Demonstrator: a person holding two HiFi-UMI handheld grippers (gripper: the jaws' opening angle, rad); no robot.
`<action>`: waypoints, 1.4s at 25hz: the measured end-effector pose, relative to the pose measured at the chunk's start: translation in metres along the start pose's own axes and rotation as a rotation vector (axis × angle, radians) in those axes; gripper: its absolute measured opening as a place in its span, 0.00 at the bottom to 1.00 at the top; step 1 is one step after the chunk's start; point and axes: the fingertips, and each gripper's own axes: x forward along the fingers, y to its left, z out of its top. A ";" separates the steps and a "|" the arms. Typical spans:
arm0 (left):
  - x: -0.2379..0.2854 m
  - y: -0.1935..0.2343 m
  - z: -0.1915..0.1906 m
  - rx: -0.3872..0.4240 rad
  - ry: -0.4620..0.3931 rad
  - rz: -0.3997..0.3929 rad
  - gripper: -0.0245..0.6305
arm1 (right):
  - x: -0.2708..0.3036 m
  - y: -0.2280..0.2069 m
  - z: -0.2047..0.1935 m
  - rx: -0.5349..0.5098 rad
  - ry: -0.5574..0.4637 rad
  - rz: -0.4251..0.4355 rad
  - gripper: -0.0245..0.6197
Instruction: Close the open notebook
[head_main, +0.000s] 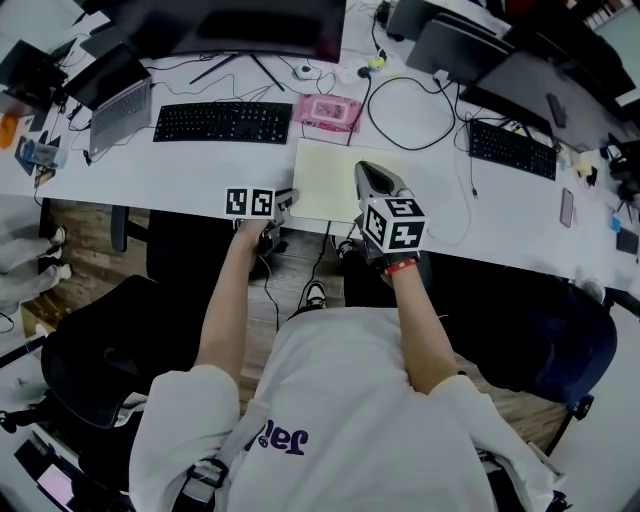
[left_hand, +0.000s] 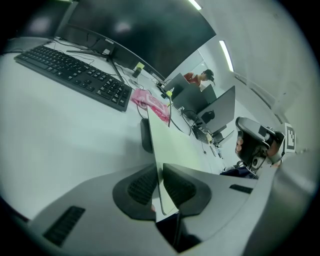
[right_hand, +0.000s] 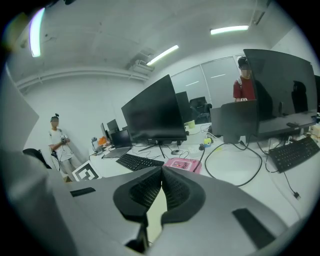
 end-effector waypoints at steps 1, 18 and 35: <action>0.000 0.000 0.000 -0.010 0.000 -0.001 0.12 | -0.001 -0.001 0.002 0.004 -0.004 -0.001 0.06; -0.016 -0.026 0.008 -0.020 -0.038 0.014 0.11 | -0.026 0.008 0.034 0.039 -0.102 0.014 0.06; -0.026 -0.059 0.013 -0.016 -0.103 -0.007 0.09 | -0.045 0.019 0.036 0.041 -0.133 0.011 0.06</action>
